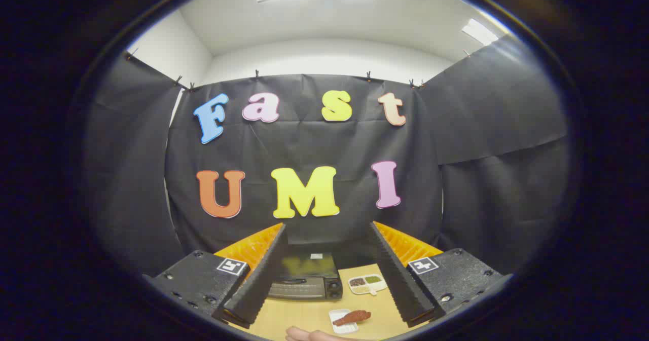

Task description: Open the toaster oven, put the food inside, and close the toaster oven door.

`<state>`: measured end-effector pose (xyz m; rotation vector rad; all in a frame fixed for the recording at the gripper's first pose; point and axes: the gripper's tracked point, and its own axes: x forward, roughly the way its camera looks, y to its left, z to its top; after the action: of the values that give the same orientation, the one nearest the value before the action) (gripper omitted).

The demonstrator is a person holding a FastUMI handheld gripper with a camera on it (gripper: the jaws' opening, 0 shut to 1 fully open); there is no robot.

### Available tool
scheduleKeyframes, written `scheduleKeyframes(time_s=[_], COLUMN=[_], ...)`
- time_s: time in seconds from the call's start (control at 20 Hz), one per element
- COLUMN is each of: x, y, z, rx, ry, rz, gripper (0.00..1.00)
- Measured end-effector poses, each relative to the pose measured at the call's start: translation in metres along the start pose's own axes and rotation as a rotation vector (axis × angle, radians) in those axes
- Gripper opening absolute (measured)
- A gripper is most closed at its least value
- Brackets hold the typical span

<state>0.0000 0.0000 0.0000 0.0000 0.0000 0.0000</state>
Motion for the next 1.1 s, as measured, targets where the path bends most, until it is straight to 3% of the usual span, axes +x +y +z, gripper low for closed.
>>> scheduleKeyframes(time_s=[1.1], x=[0.028], y=[-0.021], z=[-0.005], rx=[-0.026], ry=[0.005], rz=[-0.068], gripper=[1.00])
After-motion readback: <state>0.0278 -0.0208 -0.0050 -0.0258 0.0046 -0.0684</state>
